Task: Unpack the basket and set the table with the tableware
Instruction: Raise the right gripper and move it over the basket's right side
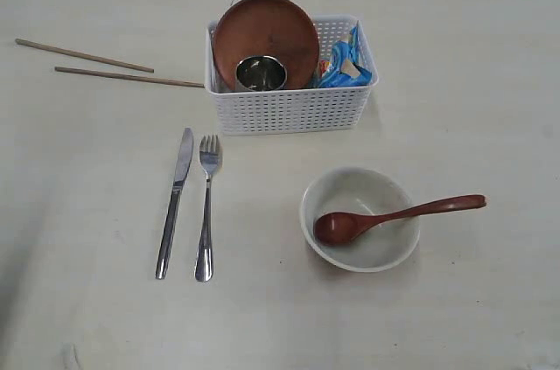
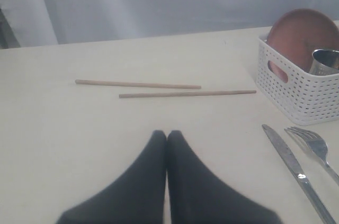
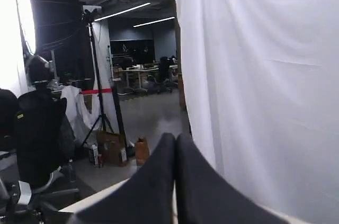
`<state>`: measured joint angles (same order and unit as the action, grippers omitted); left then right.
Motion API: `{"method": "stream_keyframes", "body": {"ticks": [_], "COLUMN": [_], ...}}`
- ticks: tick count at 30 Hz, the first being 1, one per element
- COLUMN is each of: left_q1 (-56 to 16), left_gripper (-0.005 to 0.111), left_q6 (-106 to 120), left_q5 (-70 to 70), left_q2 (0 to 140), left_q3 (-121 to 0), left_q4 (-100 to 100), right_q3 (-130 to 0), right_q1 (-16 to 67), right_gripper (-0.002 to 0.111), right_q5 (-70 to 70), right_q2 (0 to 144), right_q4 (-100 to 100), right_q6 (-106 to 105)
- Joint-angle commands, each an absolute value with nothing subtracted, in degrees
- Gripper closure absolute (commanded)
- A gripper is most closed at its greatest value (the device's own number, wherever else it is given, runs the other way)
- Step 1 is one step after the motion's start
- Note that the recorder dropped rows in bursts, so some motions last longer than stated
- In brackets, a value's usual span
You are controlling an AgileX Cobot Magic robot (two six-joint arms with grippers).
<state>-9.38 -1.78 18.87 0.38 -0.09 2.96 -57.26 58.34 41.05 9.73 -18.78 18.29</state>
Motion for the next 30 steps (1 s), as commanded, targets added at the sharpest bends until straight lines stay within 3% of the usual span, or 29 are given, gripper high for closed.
{"method": "stream_keyframes", "body": {"ticks": [1,4,8,9,14,22,30], "left_q1": [-9.2,-9.2,-9.2,-9.2,-9.2,-9.2,-9.2], "left_gripper": [0.107,0.107,0.107,0.107,0.107,0.107,0.107], "left_q6": [-1.8,-1.8,-1.8,-1.8,-1.8,-1.8,-1.8], "left_q5": [18.4,18.4,18.4,18.4,18.4,18.4,18.4], "left_q2": [0.0,0.0,0.0,0.0,0.0,0.0,0.0], "left_q3": [0.0,0.0,0.0,0.0,0.0,0.0,0.0], "left_q4": [2.8,2.8,2.8,2.8,2.8,2.8,2.8], "right_q3": [-57.3,-57.3,-57.3,-57.6,-61.7,-62.5,-59.6], "right_q1": [58.2,62.3,74.9,77.4,83.8,83.8,72.7], "right_gripper": [0.109,0.104,0.073,0.071,0.088,0.069,0.089], "right_q5": [54.3,69.3,70.0,70.0,70.0,53.2,50.9], "right_q2": [12.6,20.7,31.8,33.8,42.9,50.8,54.0], "right_q4": [-34.1,-44.8,-57.3,-60.0,-66.8,-48.5,-16.2], "right_q6": [40.5,44.6,54.8,56.9,66.4,57.8,30.6]}}
